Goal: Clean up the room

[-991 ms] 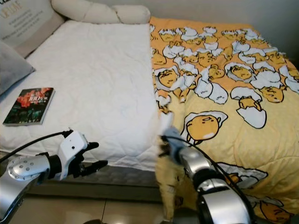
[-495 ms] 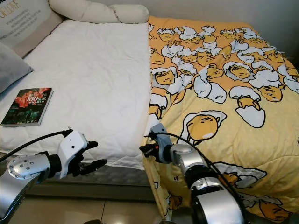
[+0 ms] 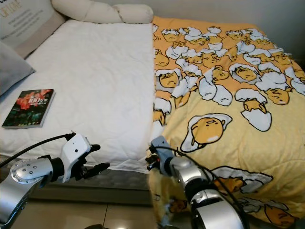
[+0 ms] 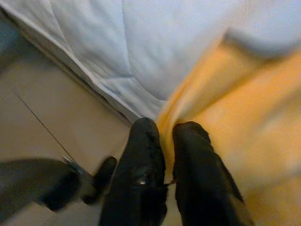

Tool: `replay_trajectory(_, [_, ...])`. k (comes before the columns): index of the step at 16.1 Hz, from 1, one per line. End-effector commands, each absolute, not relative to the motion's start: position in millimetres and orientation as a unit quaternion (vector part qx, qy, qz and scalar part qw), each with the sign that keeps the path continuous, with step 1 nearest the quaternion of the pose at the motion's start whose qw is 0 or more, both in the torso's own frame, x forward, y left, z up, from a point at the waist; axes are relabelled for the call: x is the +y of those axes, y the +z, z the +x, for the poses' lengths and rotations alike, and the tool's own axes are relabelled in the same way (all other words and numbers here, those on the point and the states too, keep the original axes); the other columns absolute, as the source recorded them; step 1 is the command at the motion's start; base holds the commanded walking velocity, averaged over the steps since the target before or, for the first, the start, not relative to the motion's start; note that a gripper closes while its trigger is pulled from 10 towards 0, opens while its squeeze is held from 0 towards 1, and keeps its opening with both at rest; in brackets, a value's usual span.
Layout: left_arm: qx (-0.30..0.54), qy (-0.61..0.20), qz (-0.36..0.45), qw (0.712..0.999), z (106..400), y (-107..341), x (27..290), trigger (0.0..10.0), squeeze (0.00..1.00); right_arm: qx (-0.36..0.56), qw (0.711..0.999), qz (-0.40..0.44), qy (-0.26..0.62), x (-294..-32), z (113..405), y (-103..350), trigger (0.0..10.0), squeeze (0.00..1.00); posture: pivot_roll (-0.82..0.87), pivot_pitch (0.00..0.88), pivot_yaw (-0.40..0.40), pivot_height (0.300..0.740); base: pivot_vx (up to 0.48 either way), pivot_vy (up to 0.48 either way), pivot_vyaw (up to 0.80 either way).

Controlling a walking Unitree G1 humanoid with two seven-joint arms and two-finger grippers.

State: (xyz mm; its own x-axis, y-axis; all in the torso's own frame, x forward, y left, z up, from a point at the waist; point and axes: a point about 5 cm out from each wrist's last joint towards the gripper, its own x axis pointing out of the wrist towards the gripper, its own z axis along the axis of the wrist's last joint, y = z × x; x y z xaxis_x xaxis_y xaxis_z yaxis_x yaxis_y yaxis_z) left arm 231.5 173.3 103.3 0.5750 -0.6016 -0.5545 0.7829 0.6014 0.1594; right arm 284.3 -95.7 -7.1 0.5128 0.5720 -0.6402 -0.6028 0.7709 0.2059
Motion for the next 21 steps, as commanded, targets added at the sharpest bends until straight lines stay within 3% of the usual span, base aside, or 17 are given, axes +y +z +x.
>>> replay_trajectory(1, [0.222, -0.400, 0.205, 0.865, 234, 106, 172, 10.0, 0.00, 0.349, 0.870, 0.001, 0.348, -92, 284, -5, 10.0, 1.00, 0.05, 0.000, -0.036, 0.740, 0.000, 0.000, 0.00])
replay_trajectory(3, [0.225, -0.395, 0.209, 0.866, 234, 105, 173, 10.0, 0.00, 0.337, 0.850, 0.007, 0.405, -87, 279, -2, 10.0, 1.00, 0.05, 0.000, -0.036, 0.740, 0.000, 0.000, 0.00])
replay_trajectory(5, [0.225, -0.376, 0.214, 0.873, 237, 103, 177, 10.0, 0.00, 0.296, 0.856, 0.054, 0.420, -87, 283, 8, 10.0, 1.00, 0.04, 0.000, -0.036, 0.740, 0.000, 0.000, 0.00])
replay_trajectory(8, [0.214, -0.342, 0.200, 0.893, 239, 102, 180, 10.0, 0.00, 0.259, 0.893, 0.051, 0.366, -113, 285, 14, 10.0, 1.00, 0.03, 0.000, -0.041, 0.740, 0.000, 0.000, 0.00])
replay_trajectory(11, [0.158, -0.169, 0.090, 0.969, 249, 102, 190, 10.0, 0.00, 0.182, 0.952, 0.045, 0.240, -145, 282, 27, 10.0, 1.00, 0.00, 0.000, -0.031, 0.740, 0.000, 0.000, 0.00])
replay_trajectory(12, [0.142, -0.118, 0.082, 0.979, 248, 100, 192, 10.0, 0.00, 0.145, 0.972, 0.041, 0.181, -153, 281, 37, 10.0, 1.00, -0.01, 0.000, -0.036, 0.740, 0.000, 0.000, 0.00])
replay_trajectory(17, [0.120, -0.079, 0.075, 0.987, 249, 104, 184, 10.0, 0.00, 0.074, 0.992, 0.084, 0.062, -161, 270, 59, 10.0, 1.00, 0.00, 0.000, -0.046, 0.740, 0.000, -0.307, 0.00])
replay_trajectory(21, [0.109, -0.060, 0.087, 0.988, 254, 109, 191, 10.0, 0.00, 0.080, 0.994, 0.065, 0.039, -167, 261, 54, 10.0, 1.00, 0.01, 0.000, -0.047, 0.740, 0.000, -0.401, 0.00])
